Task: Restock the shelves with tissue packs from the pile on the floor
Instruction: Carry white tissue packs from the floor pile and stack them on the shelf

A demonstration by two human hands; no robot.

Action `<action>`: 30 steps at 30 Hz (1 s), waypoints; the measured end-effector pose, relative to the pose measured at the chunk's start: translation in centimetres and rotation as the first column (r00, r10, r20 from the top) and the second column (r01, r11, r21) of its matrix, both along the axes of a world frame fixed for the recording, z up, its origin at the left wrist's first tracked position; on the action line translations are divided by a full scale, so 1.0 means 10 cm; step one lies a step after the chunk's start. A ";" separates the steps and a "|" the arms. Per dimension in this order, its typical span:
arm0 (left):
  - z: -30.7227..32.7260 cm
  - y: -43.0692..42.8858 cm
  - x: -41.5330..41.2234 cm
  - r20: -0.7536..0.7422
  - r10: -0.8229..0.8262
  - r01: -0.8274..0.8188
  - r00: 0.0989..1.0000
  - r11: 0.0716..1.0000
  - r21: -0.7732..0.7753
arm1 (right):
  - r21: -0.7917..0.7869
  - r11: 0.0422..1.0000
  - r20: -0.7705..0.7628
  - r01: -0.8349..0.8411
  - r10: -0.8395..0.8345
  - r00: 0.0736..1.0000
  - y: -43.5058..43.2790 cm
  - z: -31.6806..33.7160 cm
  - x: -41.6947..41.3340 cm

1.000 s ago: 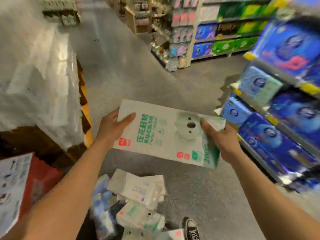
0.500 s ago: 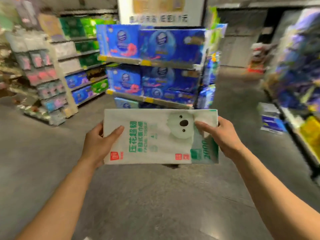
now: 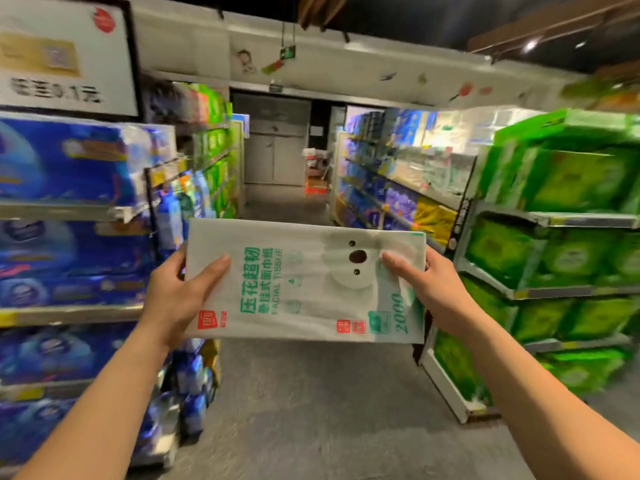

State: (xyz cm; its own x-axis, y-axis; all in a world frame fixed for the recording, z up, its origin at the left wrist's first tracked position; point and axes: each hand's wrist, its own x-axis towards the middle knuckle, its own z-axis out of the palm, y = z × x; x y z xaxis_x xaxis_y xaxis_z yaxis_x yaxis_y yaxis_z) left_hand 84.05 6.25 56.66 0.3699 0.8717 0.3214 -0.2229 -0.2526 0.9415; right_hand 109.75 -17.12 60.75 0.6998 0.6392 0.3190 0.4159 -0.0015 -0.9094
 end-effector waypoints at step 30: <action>0.71 5.07 8.87 -0.054 -0.354 0.358 0.934 0.919 0.165 | 0.128 0.894 0.196 0.429 -0.447 0.873 4.39 0.68 7.60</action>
